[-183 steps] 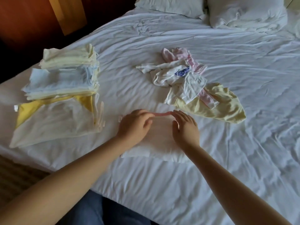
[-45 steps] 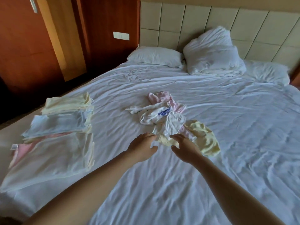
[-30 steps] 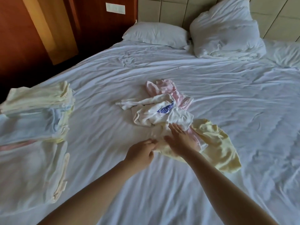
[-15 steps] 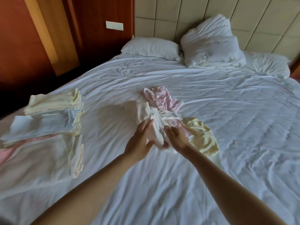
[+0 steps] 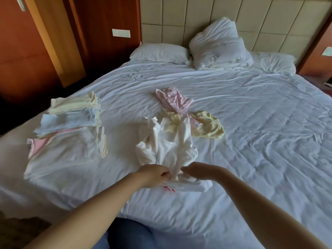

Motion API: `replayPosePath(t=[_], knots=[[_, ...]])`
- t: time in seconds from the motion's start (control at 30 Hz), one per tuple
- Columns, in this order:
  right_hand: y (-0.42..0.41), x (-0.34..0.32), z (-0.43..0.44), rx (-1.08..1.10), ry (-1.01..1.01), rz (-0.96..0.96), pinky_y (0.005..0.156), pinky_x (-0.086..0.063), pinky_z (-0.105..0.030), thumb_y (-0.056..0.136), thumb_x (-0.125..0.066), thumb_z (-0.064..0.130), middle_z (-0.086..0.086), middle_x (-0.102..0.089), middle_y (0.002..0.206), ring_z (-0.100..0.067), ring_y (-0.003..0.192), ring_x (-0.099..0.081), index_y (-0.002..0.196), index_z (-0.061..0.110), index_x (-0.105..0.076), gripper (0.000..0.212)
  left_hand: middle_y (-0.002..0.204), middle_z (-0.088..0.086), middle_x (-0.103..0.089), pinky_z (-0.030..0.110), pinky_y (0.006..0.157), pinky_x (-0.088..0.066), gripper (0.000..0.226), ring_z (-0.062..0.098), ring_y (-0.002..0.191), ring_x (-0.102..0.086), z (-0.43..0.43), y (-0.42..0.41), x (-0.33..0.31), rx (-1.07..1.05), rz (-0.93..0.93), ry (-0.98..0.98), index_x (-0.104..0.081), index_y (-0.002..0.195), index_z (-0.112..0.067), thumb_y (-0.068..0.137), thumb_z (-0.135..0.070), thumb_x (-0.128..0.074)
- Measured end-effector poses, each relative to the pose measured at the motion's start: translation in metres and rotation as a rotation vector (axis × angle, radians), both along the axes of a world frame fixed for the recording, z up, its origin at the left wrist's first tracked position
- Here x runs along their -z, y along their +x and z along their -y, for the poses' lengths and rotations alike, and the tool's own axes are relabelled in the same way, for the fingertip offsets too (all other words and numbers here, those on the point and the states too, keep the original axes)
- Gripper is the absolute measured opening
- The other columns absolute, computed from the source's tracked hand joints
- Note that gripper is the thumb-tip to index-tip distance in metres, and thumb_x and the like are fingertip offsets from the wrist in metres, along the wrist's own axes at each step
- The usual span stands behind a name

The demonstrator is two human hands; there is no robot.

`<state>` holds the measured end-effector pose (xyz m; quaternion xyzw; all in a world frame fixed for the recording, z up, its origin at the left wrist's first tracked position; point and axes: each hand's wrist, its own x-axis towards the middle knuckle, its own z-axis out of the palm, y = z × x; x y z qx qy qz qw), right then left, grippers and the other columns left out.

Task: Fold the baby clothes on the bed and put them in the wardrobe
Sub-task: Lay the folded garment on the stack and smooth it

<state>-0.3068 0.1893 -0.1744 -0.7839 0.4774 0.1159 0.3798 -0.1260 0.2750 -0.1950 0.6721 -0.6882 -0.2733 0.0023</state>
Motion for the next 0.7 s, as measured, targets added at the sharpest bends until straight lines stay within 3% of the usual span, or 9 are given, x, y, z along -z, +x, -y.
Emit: replayPosePath(t=[0.13,0.23,0.3,0.4,0.47,0.57,0.63,0.7], knots=[[-0.023,0.013,-0.018,-0.080,-0.004,-0.186,0.069,-0.040,-0.026,0.095,-0.045,0.041,-0.006,-0.062,0.092,-0.014,0.076,-0.053,0.096,0.010,-0.063,0.036,0.102,-0.007,-0.066,0.035,0.088,-0.049,0.031,0.014,0.094,-0.061,-0.015,-0.012,0.005,0.066,-0.039,0.052,-0.064,0.102,-0.023,0.096,-0.046,-0.043],[-0.033,0.021,-0.025,0.034,0.054,-0.128,0.064,-0.044,-0.027,0.093,-0.050,0.049,-0.003,-0.058,0.073,-0.013,0.059,-0.052,0.085,0.011,-0.061,0.041,0.109,-0.014,-0.067,0.029,0.090,-0.048,0.023,0.010,0.099,-0.061,-0.016,-0.020,0.007,0.095,-0.029,-0.016,-0.068,0.108,-0.031,0.094,-0.038,-0.051],[-0.038,0.024,-0.024,0.163,0.039,-0.040,0.065,-0.053,-0.032,0.094,-0.048,0.051,-0.007,-0.066,0.077,-0.019,0.063,-0.063,0.086,0.007,-0.066,0.048,0.109,-0.014,-0.066,0.026,0.087,-0.047,0.020,0.009,0.100,-0.061,-0.011,-0.022,0.005,0.060,-0.016,-0.091,-0.067,0.108,-0.035,0.093,-0.036,-0.054],[-0.048,0.033,-0.019,0.138,-0.220,-0.038,0.074,-0.052,-0.033,0.090,-0.055,0.042,-0.002,-0.068,0.084,-0.022,0.084,-0.066,0.079,0.014,-0.068,0.033,0.111,-0.013,-0.064,0.029,0.088,-0.047,0.021,0.011,0.101,-0.061,0.005,-0.027,0.003,0.034,0.007,-0.217,-0.065,0.110,-0.037,0.093,-0.036,-0.052],[-0.050,0.036,-0.022,0.150,-0.272,-0.048,0.080,-0.051,-0.031,0.084,-0.063,0.038,0.003,-0.067,0.090,-0.017,0.089,-0.063,0.087,0.020,-0.068,0.018,0.119,-0.012,-0.060,0.029,0.090,-0.046,0.026,0.011,0.108,-0.058,0.017,-0.033,0.001,0.060,-0.002,-0.280,-0.063,0.118,-0.035,0.095,-0.032,-0.051],[-0.049,0.045,-0.027,0.210,-0.262,-0.029,0.089,-0.048,-0.032,0.079,-0.071,0.042,0.005,-0.066,0.101,-0.016,0.098,-0.061,0.105,0.024,-0.062,0.032,0.138,-0.011,-0.052,0.030,0.097,-0.042,0.036,0.012,0.125,-0.050,0.039,-0.045,0.001,0.133,-0.002,-0.328,-0.056,0.130,-0.031,0.095,-0.025,-0.052],[-0.048,0.052,-0.026,0.223,-0.299,-0.024,0.083,-0.046,-0.030,0.078,-0.071,0.046,0.008,-0.063,0.095,-0.015,0.093,-0.059,0.103,0.026,-0.059,0.034,0.147,-0.012,-0.045,0.030,0.100,-0.040,0.042,0.012,0.132,-0.044,0.054,-0.053,0.002,0.165,0.025,-0.321,-0.052,0.136,-0.031,0.095,-0.024,-0.053],[-0.047,0.055,-0.024,0.187,-0.311,-0.034,0.066,-0.041,-0.026,0.079,-0.070,0.043,0.011,-0.056,0.078,-0.012,0.077,-0.054,0.080,0.026,-0.055,0.023,0.151,-0.012,-0.040,0.033,0.103,-0.039,0.045,0.012,0.137,-0.039,0.067,-0.059,0.002,0.203,0.054,-0.316,-0.049,0.140,-0.030,0.095,-0.021,-0.051]])
